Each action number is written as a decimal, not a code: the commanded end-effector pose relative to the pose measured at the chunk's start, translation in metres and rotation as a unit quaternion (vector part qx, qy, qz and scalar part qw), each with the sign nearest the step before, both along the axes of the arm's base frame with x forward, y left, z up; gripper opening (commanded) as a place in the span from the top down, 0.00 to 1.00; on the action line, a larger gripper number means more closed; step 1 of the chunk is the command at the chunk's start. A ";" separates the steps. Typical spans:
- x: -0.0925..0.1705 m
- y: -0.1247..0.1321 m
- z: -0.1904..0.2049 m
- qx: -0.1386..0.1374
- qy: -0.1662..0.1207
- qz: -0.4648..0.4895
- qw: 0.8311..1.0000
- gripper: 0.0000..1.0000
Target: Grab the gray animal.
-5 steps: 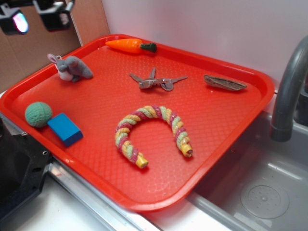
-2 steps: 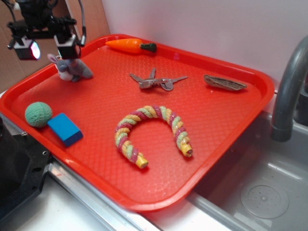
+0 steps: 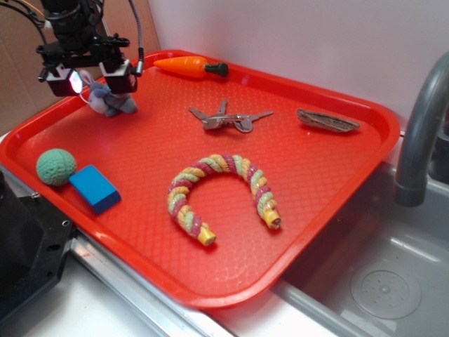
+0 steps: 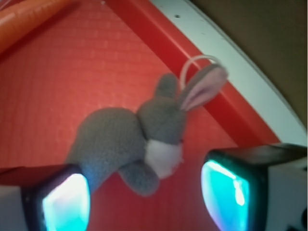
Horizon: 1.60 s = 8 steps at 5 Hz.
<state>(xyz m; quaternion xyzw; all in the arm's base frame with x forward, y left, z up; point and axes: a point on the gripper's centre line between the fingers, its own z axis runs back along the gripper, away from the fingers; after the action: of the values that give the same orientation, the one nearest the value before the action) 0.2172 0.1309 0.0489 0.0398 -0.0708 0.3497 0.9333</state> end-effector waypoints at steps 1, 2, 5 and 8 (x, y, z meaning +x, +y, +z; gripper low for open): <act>0.008 0.011 -0.017 -0.020 0.002 -0.026 0.999 0.39; 0.000 0.004 -0.012 -0.026 0.016 -0.052 0.998 1.00; -0.002 -0.008 -0.008 -0.040 0.037 -0.072 0.996 1.00; -0.029 -0.068 0.055 -0.026 0.054 -0.179 0.982 1.00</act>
<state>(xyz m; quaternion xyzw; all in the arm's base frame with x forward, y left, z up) 0.1907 0.0553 0.0983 0.0174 -0.0102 0.1690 0.9854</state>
